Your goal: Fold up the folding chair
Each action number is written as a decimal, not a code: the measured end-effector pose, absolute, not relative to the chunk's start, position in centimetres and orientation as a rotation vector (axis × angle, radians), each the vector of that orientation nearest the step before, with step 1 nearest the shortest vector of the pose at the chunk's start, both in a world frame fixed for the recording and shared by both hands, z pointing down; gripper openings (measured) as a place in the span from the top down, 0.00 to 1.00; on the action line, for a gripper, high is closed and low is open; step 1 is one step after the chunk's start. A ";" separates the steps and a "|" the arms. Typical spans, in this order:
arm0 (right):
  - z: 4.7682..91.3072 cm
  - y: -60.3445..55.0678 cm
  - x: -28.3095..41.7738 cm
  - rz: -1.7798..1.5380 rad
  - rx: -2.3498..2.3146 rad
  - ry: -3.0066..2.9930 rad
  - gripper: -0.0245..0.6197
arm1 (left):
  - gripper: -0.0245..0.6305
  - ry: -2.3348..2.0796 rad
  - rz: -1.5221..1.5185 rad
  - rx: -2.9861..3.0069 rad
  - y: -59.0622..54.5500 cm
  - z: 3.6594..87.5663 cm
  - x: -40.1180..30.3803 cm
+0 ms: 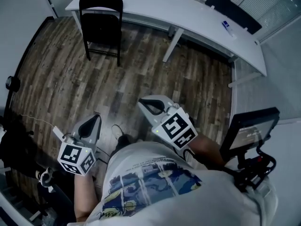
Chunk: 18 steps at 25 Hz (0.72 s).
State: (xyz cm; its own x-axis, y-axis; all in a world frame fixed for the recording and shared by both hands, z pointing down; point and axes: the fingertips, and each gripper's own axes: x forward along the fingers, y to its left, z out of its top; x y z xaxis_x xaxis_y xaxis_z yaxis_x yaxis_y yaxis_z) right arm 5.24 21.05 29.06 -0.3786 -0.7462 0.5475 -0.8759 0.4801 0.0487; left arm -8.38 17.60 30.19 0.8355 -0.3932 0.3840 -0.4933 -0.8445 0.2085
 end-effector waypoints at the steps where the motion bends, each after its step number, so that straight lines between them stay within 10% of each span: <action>1: 28.9 21.9 5.6 0.339 1.339 -2.228 0.96 | 0.96 -0.684 0.494 2.727 18.4 30.1 -8.1; 18: 28.5 33.8 14.3 0.400 1.504 -2.153 0.96 | 0.96 -0.489 0.579 2.779 27.9 29.5 1.2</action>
